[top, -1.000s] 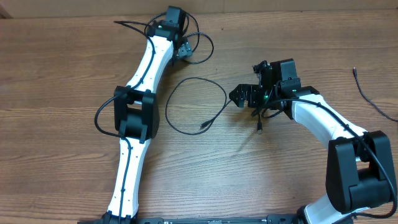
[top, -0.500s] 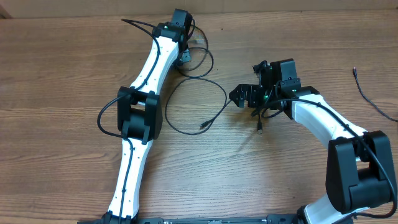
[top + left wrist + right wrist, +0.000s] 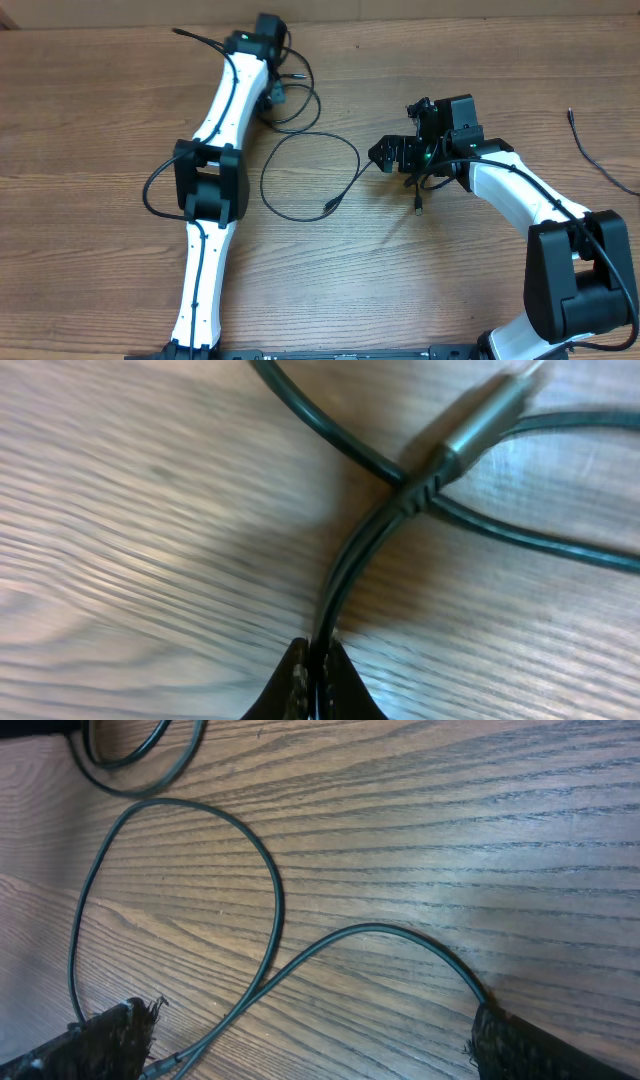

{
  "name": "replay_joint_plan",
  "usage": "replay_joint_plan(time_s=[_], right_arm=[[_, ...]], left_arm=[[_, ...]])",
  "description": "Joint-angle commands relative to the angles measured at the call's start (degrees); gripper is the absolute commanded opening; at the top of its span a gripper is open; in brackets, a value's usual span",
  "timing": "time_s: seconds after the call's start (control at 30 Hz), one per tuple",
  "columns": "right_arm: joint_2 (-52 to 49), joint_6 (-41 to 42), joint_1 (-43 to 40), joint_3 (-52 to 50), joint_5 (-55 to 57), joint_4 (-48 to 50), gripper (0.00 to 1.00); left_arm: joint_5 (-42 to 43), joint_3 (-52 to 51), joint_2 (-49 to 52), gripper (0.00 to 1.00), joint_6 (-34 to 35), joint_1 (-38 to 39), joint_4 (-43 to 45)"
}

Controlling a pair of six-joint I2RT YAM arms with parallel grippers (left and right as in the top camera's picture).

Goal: Untangle cables

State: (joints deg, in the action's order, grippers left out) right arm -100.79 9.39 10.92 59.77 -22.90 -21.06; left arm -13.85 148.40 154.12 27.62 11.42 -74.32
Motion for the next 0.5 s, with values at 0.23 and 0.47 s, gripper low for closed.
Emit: replay_joint_plan(time_s=[0.23, 0.47], right_arm=[[0.0, -0.3, 0.1, 0.1, 0.3, 0.2, 1.0], [0.0, -0.3, 0.1, 0.1, 0.3, 0.2, 1.0]], left_arm=[[1.4, 20.5, -3.2, 0.04, -8.3, -1.0, -11.3], [1.4, 25.2, -3.2, 0.04, -6.5, -1.7, -16.5]])
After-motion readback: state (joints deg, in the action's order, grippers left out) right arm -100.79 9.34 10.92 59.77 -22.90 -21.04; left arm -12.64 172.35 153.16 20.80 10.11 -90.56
